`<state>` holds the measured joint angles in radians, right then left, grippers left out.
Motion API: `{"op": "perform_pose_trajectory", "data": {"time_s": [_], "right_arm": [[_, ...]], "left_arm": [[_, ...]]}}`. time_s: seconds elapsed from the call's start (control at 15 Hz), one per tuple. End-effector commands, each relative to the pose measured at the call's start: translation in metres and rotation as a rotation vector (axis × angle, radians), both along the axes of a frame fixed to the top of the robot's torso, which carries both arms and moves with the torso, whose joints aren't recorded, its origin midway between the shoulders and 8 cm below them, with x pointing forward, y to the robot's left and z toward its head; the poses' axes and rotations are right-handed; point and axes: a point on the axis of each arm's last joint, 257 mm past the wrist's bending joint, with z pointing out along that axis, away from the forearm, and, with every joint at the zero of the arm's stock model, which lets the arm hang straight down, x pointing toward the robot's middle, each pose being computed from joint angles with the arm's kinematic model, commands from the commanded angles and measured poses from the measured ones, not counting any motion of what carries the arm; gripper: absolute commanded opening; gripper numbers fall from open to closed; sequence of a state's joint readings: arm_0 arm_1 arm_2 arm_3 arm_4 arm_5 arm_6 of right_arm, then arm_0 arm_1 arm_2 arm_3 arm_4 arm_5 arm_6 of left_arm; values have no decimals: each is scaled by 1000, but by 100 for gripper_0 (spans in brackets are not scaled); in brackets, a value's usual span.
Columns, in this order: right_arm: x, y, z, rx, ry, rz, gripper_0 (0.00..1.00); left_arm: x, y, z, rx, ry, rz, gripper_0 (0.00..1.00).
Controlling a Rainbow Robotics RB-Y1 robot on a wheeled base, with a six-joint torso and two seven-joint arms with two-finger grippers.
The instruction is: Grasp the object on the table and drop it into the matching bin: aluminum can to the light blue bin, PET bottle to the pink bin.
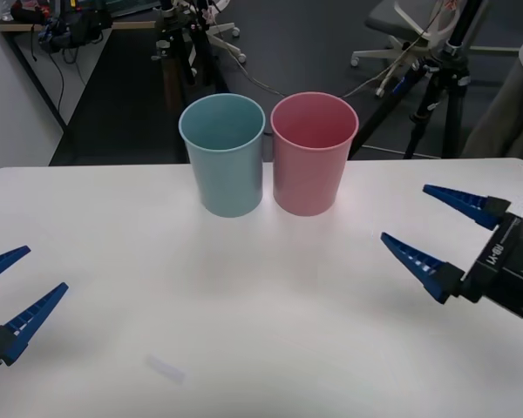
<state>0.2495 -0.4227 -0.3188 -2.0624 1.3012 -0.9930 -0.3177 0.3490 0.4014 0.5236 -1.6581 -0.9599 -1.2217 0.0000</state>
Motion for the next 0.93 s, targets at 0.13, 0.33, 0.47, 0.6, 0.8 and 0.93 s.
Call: {"op": "perform_pose_trajectory", "data": {"time_s": [0.13,0.33,0.47,0.6,0.8,0.93], "right_arm": [[-26,-53,-18,43,79,-8,100],[-35,-90,-34,50,108,-36,100],[-41,-113,-39,35,110,-67,100],[-44,-128,-37,12,95,-93,100],[-49,-133,-38,9,96,-101,100],[-49,-134,-38,6,93,-105,100]], "left_arm": [[0,0,0,0,0,0,100],[0,0,0,0,0,0,100],[0,0,0,0,0,0,100],[0,0,0,0,0,0,100],[0,0,0,0,0,0,100],[0,0,0,0,0,0,100]]}}
